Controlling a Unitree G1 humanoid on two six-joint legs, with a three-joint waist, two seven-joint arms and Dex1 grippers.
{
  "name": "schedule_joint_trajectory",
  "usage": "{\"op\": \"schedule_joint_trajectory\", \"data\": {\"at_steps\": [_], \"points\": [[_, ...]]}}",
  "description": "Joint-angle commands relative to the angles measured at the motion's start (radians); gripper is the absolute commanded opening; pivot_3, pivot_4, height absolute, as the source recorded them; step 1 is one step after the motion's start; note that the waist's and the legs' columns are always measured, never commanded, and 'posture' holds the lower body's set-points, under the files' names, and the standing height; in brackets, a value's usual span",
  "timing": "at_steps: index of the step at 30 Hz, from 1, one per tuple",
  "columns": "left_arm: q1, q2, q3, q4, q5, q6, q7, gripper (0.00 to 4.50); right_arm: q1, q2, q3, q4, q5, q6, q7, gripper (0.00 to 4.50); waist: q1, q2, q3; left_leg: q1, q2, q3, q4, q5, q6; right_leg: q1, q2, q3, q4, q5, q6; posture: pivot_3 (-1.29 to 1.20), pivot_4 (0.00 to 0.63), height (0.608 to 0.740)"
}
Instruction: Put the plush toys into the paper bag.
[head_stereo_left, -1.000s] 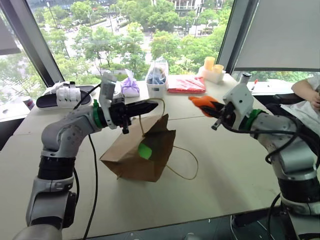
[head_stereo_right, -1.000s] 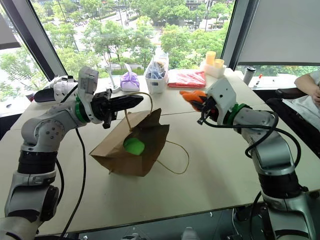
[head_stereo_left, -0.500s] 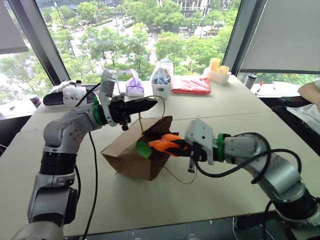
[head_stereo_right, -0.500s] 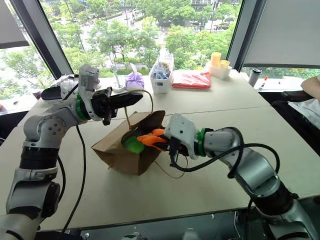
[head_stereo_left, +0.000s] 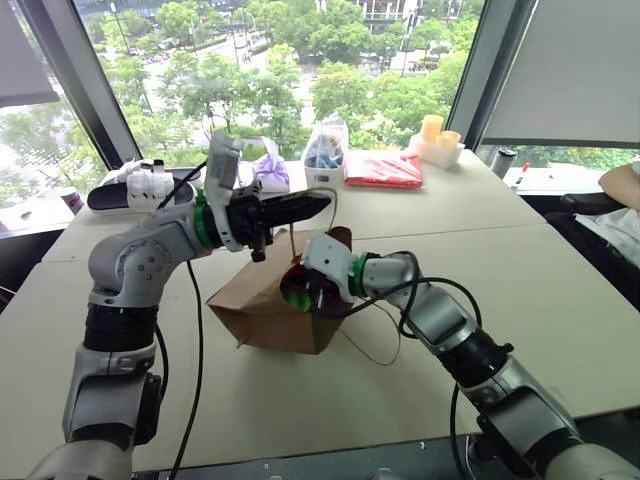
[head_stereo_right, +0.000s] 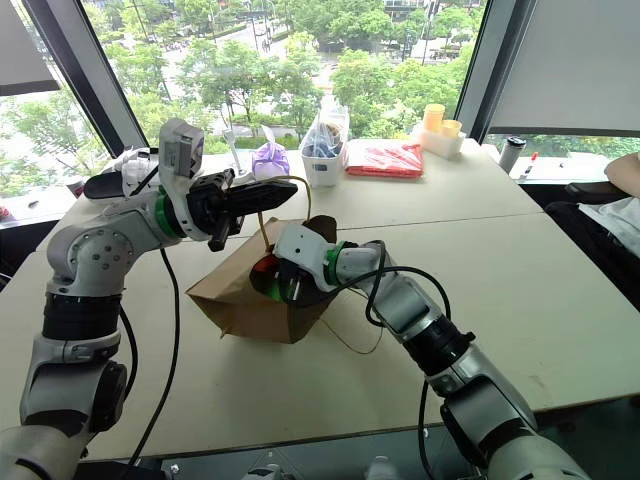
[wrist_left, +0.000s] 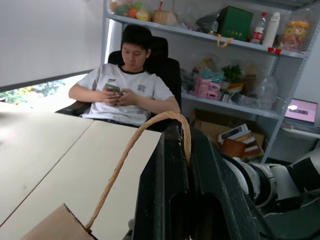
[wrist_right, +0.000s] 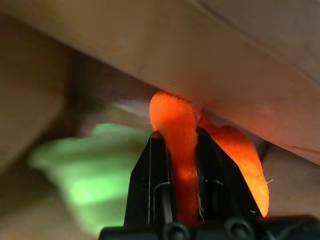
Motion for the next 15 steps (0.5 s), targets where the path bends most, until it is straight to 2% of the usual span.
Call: {"op": "schedule_joint_trajectory", "data": {"at_steps": [1, 5, 8, 12, 15], "points": [[-0.016, 0.011, 0.039, -0.046, -0.037, 0.009, 0.01, 0.0, -0.041, 0.027, -0.016, 0.032, -0.041, -0.062, -0.007, 1.92, -0.002, 0.0, 0.0, 0.0, 0.0, 0.0, 0.0, 0.0, 0.0, 0.0, 0.0, 0.0, 0.001, 0.0, 0.0, 0.0, 0.15, 0.74], [-0.014, 0.02, 0.048, -0.038, -0.036, 0.006, 0.015, 0.0, -0.03, 0.014, -0.036, -0.023, -0.036, -0.023, 0.033, 3.93, -0.002, 0.0, 0.0, 0.0, 0.0, 0.0, -0.001, 0.0, 0.0, -0.001, 0.0, 0.0, 0.001, 0.0, 0.0, 0.0, 0.15, 0.74], [-0.011, 0.03, 0.05, -0.019, -0.022, -0.006, 0.011, 0.0, -0.005, -0.034, -0.073, -0.126, -0.005, 0.036, 0.081, 3.93, -0.001, 0.0, 0.0, 0.0, 0.0, 0.0, -0.001, 0.0, 0.0, -0.001, 0.0, 0.0, 0.001, 0.0, 0.0, 0.0, 0.15, 0.74], [0.004, 0.044, 0.055, 0.018, 0.006, -0.031, -0.001, 0.0, 0.072, -0.228, -0.253, -0.401, 0.12, 0.235, 0.178, 3.93, 0.01, 0.0, 0.0, -0.001, 0.0, -0.001, 0.0, 0.0, 0.0, -0.001, 0.0, 0.0, 0.001, 0.0, 0.0, 0.0, 0.15, 0.74], [0.003, 0.047, 0.055, 0.036, 0.015, -0.046, -0.008, 0.0, 0.112, -0.315, -0.357, -0.502, 0.202, 0.344, 0.198, 3.93, 0.007, -0.001, 0.0, -0.001, -0.001, -0.001, 0.0, -0.004, 0.006, 0.001, 0.0, 0.0, -0.001, 0.0, 0.0, 0.0, 0.15, 0.74]]}}
